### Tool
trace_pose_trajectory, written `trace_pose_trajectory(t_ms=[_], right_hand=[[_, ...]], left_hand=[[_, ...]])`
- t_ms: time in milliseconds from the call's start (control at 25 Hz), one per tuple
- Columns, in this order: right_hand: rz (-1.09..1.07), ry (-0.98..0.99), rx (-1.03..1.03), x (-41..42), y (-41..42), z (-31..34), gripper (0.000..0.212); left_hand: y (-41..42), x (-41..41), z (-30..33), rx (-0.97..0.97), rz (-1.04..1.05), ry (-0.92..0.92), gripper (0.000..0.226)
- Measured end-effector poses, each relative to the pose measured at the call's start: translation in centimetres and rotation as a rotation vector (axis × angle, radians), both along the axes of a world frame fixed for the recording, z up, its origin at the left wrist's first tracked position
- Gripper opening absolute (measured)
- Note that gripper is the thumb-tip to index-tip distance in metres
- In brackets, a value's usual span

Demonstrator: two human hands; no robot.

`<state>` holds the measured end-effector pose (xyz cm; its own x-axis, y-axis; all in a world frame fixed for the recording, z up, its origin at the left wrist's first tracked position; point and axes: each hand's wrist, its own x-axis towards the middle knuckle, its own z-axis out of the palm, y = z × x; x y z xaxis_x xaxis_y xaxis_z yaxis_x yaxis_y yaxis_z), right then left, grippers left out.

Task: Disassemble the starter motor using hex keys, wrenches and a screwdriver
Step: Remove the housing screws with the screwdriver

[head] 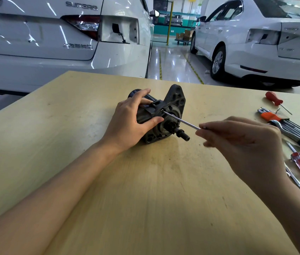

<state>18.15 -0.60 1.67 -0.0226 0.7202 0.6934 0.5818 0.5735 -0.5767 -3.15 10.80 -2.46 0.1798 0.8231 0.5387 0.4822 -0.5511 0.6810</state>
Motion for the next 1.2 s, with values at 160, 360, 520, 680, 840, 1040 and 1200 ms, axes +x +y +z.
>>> trace_pose_trajectory(t_ms=[160, 360, 520, 680, 840, 1040, 1200], right_hand=[[0.074, 0.093, -0.087, -0.2, -0.2, 0.0, 0.013], [0.056, 0.000, -0.061, -0.3, -0.2, 0.0, 0.014], [0.018, -0.010, -0.097, 0.1, 0.1, -0.1, 0.028], [0.009, -0.095, -0.050, 0.6, 0.0, 0.7, 0.014], [-0.032, -0.007, -0.124, 0.7, -0.2, 0.7, 0.007], [-0.044, 0.040, -0.168, 0.2, -0.3, 0.6, 0.010], [-0.054, 0.039, -0.135, 0.2, 0.0, 0.4, 0.030]], left_hand=[[-0.1, 0.0, 0.0, -0.004, -0.001, 0.000, 0.073], [-0.4, 0.2, 0.6, -0.031, -0.007, -0.094, 0.076], [-0.6, 0.3, 0.7, -0.045, -0.003, -0.096, 0.073], [-0.6, 0.3, 0.7, -0.013, 0.012, -0.047, 0.064], [-0.6, 0.2, 0.6, 0.046, 0.024, 0.014, 0.052], [-0.6, 0.2, 0.6, 0.140, 0.003, 0.090, 0.040], [-0.5, 0.1, 0.6, 0.121, 0.004, 0.070, 0.038]])
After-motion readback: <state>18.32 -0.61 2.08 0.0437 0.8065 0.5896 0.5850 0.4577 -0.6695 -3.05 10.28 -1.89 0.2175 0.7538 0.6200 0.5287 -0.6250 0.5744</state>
